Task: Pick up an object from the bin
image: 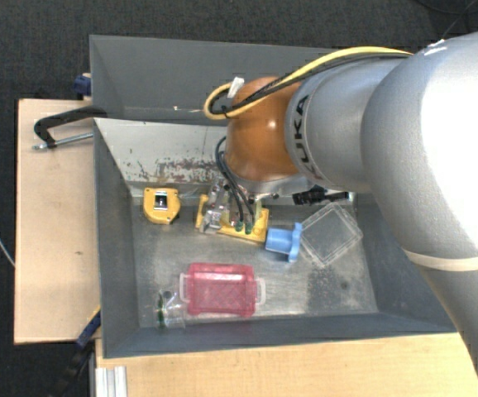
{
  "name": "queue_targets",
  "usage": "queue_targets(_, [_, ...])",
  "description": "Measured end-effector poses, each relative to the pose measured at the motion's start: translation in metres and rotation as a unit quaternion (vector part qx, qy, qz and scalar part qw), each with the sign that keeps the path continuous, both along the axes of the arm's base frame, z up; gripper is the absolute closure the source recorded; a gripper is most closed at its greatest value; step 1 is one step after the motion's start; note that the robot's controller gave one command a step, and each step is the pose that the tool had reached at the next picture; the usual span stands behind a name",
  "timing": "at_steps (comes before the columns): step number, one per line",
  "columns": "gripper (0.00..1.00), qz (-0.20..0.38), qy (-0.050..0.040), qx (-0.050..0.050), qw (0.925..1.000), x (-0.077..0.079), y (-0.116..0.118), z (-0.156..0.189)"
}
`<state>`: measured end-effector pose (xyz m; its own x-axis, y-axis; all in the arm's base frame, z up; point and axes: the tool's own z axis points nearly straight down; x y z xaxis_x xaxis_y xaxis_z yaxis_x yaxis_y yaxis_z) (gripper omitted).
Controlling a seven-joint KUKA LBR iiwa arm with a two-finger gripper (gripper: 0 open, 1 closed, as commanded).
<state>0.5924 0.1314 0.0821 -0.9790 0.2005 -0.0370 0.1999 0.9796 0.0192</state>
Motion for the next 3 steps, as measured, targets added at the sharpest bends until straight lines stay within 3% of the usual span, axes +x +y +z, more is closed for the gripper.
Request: queue_targets(3, [1.00,0.000,0.0001,0.000,1.0000,0.0000,0.0000,0.0000])
